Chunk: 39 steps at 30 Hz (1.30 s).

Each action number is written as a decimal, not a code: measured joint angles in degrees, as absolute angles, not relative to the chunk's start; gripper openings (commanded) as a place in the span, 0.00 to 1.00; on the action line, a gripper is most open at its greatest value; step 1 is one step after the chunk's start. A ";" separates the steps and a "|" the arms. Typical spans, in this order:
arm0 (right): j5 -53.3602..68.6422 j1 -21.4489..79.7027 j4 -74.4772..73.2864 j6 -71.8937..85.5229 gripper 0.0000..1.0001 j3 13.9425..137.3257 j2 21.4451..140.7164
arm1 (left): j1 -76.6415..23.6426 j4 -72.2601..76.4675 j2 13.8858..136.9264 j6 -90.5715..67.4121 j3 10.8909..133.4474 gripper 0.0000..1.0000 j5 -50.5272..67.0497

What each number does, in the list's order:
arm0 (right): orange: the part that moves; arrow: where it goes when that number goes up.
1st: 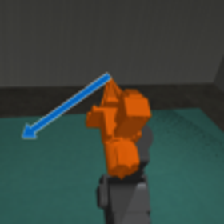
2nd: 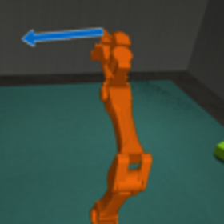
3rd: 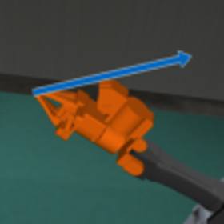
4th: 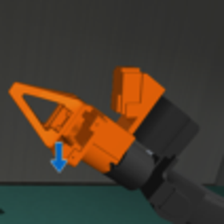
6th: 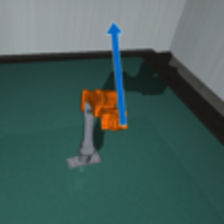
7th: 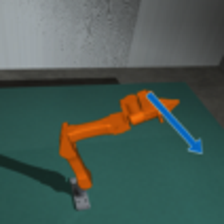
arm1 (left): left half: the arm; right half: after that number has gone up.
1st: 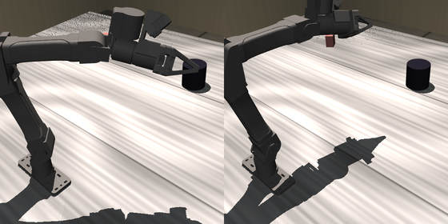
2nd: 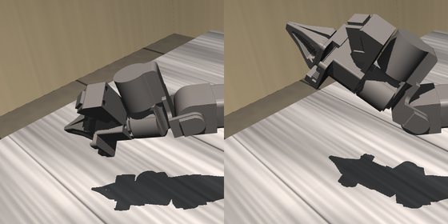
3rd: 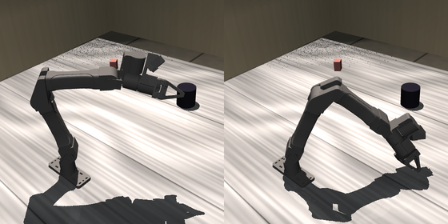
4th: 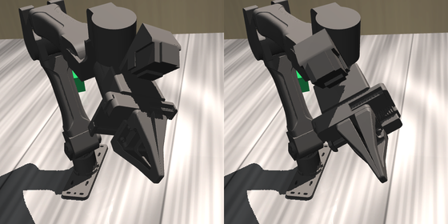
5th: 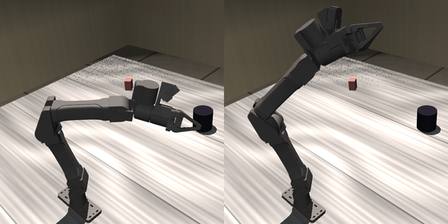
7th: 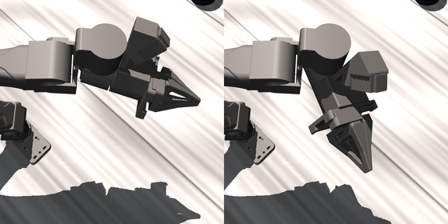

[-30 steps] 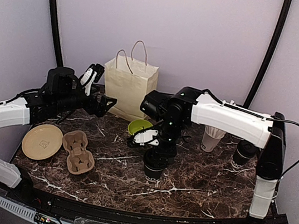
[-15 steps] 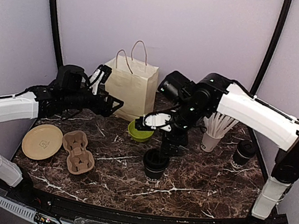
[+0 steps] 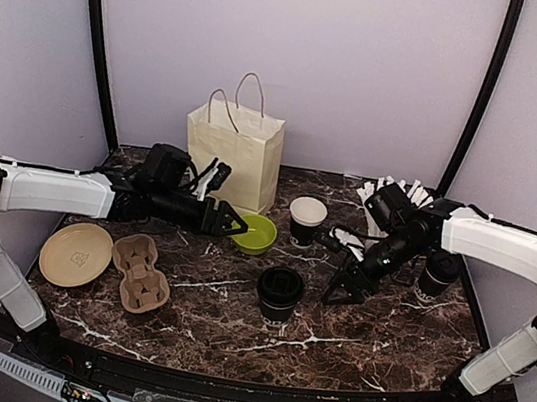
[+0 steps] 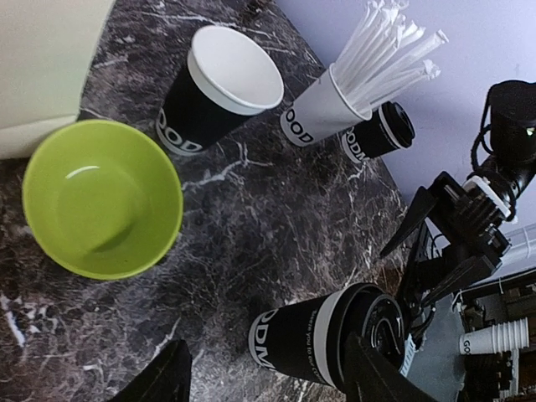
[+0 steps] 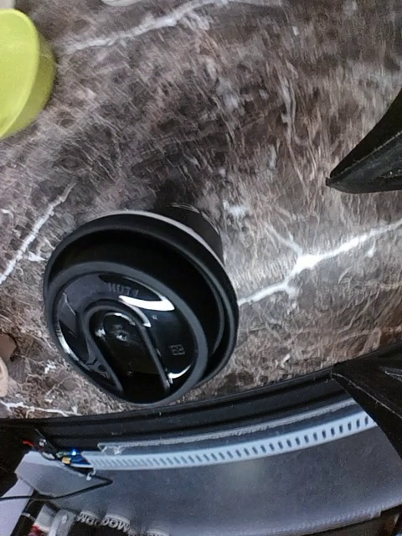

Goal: Pack the takeout coffee

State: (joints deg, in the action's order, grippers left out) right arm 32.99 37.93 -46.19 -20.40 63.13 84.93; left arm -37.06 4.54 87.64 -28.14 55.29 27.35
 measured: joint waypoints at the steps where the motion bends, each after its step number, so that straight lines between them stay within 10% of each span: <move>1: 35.29 37.60 -45.15 -19.31 0.62 60.97 85.25 | -37.69 5.13 88.66 -29.34 55.29 0.63 28.10; 15: 52.97 37.06 -38.52 -12.71 0.35 61.45 95.94 | -40.80 12.84 96.68 -38.70 55.00 0.41 34.98; 39: 54.92 35.92 -39.18 -10.15 0.35 65.28 100.57 | -42.81 15.18 100.64 -39.57 55.37 0.40 40.12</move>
State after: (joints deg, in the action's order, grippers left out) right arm 54.92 35.92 -39.18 -10.15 65.28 100.57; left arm -42.81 15.18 100.64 -39.57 55.37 40.12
